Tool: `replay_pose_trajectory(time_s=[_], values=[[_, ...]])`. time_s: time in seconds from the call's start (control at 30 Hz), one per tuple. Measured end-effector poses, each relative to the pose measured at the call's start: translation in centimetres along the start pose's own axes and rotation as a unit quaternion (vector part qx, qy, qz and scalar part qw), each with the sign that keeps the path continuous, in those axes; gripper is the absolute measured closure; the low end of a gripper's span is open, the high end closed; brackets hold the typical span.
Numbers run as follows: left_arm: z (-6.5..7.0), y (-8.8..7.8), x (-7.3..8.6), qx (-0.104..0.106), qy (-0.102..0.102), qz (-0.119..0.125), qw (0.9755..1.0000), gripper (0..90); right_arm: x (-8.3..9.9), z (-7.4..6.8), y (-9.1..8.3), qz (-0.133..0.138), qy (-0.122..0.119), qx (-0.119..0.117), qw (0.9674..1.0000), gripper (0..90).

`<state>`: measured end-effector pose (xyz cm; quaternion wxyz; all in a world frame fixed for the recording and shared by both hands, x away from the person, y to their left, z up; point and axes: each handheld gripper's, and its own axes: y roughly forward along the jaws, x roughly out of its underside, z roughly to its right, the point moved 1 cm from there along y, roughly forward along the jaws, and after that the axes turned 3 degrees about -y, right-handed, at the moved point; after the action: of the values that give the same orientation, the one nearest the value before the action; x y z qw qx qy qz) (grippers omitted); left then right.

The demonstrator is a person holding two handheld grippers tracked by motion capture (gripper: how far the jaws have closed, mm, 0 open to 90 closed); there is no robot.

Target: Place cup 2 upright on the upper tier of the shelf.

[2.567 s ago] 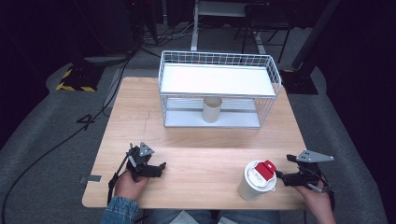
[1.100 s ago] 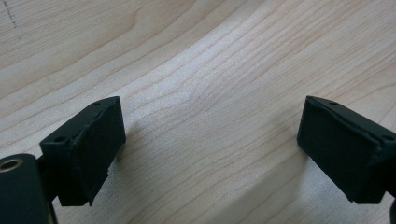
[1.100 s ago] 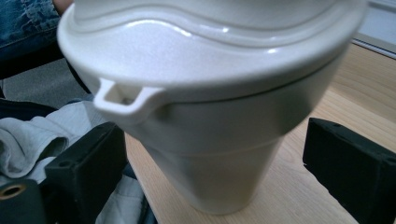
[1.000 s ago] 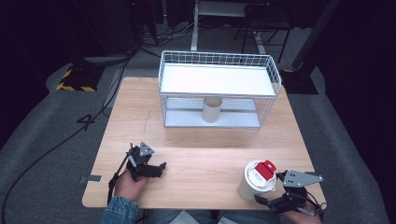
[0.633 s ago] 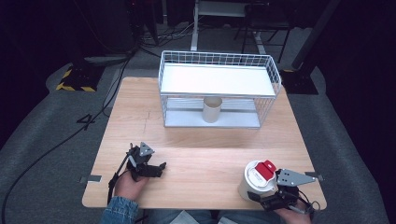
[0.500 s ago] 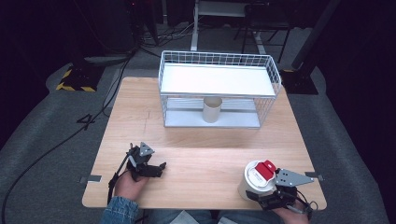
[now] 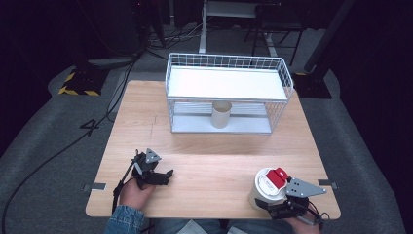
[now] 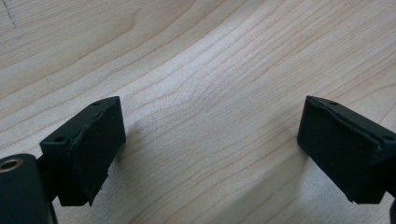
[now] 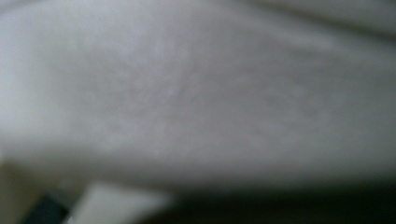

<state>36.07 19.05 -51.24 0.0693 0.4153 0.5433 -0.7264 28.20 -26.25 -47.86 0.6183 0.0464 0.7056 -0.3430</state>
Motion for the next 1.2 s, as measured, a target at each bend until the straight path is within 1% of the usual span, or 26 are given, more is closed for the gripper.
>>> replay_pose_trajectory(time_s=[0.2, 0.57, 0.67, 0.8, 0.9, 1.0, 1.2], values=[[0.0, 0.0, 0.0, 0.0, 0.0, 0.0, 1.0, 8.3, 0.1, -0.1, 0.0, 0.008, 0.0, 0.002, 1.0, 11.6], [0.0, 0.0, 0.0, 0.0, 0.0, 0.0, 1.0, 8.3, 0.1, -0.1, 0.0, 0.009, 0.002, 0.005, 0.9999, 11.9], [0.0, 0.0, 0.0, 0.0, -0.001, 0.0, 1.0, 8.3, 0.1, -0.2, -0.1, 0.014, 0.001, 0.011, 0.9998, 12.0], [0.0, 0.0, 0.0, 0.0, -0.001, 0.0, 1.0, 8.3, -0.3, 0.0, -0.6, 0.025, 0.002, 0.018, 0.9995, 12.0], [0.0, 0.0, 0.0, 0.0, 0.0, 0.0, 1.0, 8.3, -0.7, 0.1, -0.9, 0.028, 0.009, 0.017, 0.9994, 12.0], [0.0, 0.0, 0.0, 0.0, -0.001, 0.0, 1.0, 8.3, -1.1, 0.2, -1.2, 0.035, 0.008, 0.018, 0.9992, 12.1], [0.0, 0.0, 0.0, 0.0, -0.001, -0.001, 1.0, 8.3, -2.0, 0.4, -1.6, 0.038, 0.013, 0.016, 0.9991, 12.1]])
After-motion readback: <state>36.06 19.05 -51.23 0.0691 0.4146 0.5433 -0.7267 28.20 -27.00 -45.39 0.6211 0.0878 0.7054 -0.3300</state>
